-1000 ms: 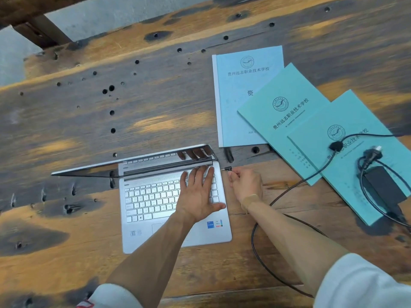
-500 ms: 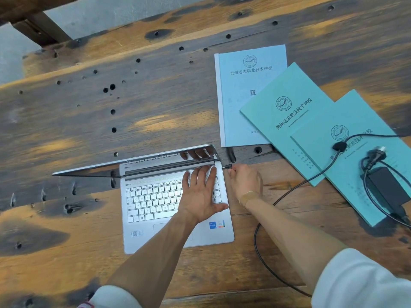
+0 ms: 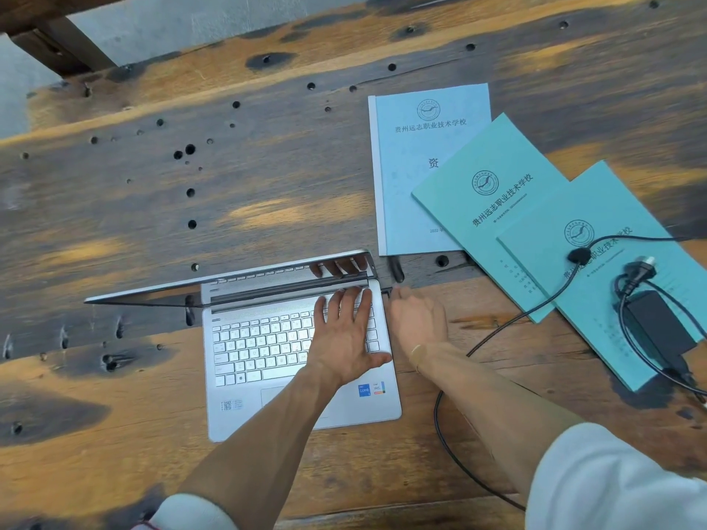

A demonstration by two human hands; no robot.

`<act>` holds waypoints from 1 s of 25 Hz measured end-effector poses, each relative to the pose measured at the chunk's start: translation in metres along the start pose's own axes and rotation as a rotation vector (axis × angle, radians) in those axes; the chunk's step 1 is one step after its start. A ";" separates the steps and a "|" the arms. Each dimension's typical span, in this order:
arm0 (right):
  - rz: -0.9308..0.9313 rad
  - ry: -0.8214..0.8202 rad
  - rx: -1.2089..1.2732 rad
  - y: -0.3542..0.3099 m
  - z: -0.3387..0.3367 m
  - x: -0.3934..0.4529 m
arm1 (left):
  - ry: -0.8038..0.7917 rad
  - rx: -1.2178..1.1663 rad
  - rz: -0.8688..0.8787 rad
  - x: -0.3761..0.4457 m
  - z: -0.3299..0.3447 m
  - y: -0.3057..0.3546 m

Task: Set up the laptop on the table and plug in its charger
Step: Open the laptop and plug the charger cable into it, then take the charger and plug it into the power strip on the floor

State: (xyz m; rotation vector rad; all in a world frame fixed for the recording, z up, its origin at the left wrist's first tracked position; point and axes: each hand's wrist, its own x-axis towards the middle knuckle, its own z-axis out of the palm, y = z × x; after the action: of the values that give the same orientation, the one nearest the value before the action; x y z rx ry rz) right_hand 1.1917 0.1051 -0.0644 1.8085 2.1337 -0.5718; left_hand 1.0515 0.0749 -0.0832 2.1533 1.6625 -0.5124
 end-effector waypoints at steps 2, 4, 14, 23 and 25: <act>-0.013 0.025 0.021 0.005 0.008 -0.001 | -0.001 0.001 0.005 0.001 0.001 -0.001; -0.034 0.098 -0.043 0.010 0.003 -0.001 | 0.008 0.001 0.013 0.002 0.001 0.000; -0.129 -0.116 0.009 0.023 -0.002 -0.011 | -0.091 0.066 -0.031 -0.005 -0.014 0.012; 0.024 -0.038 0.024 0.056 -0.018 -0.077 | -0.088 -0.021 0.006 -0.051 -0.024 0.015; 0.081 0.016 0.053 0.061 -0.023 -0.095 | -0.025 -0.038 0.048 -0.058 -0.030 0.014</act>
State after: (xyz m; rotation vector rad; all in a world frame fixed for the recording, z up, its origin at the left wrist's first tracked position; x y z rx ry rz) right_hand 1.2695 0.0413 -0.0071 1.9242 2.0632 -0.6014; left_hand 1.0535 0.0378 -0.0272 2.1451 1.5906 -0.4877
